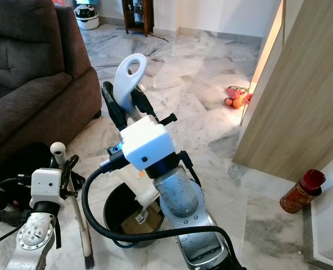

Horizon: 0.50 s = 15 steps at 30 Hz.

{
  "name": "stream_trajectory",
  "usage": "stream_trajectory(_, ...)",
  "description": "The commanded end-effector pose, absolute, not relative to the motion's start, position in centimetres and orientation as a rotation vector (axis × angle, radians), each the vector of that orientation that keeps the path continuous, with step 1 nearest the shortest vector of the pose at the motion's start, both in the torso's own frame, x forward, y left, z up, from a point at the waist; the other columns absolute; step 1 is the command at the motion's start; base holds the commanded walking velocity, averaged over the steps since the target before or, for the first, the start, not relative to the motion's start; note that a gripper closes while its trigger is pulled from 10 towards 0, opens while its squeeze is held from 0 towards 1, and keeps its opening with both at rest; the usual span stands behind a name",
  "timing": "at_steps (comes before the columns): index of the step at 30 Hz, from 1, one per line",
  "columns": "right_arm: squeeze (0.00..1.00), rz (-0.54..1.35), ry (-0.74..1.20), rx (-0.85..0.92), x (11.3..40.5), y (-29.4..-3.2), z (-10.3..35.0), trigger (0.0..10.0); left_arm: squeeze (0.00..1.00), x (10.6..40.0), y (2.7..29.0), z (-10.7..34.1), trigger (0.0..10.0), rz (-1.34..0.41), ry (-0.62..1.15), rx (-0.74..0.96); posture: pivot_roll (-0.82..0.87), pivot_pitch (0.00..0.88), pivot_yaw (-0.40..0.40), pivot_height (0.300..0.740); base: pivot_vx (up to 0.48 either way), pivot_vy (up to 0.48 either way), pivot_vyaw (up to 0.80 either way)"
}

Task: Sweep floor

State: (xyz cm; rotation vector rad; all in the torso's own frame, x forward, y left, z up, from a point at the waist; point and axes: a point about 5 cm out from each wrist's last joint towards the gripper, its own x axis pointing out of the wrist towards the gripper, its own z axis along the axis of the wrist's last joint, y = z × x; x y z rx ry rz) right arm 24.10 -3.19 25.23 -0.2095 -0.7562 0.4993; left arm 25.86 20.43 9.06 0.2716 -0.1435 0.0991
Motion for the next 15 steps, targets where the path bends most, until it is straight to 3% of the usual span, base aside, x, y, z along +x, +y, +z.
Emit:
stream_trajectory(1, 0.00, 0.497, -0.873, -0.195, 23.11, -3.16, 27.05, 10.0, 0.00, 26.11, 20.57, 9.76, 10.0, 0.089, -0.176, 0.296, 0.09, 0.085, 0.027, 0.740, 0.000, 0.000, 0.00)
stream_trajectory(9, 0.00, 0.499, -0.841, -0.147, 23.21, -3.08, 26.94, 10.0, 0.00, 26.13, 20.52, 9.80, 10.0, 0.089, -0.178, 0.295, 0.09, 0.089, 0.027, 0.740, 0.000, 0.000, 0.00)
stream_trajectory(15, 0.00, 0.477, -0.873, -0.210, 23.34, -3.28, 27.16, 10.0, 0.00, 26.17, 20.53, 9.81, 10.0, 0.088, -0.176, 0.294, 0.09, 0.093, 0.027, 0.740, 0.000, 0.000, 0.00)
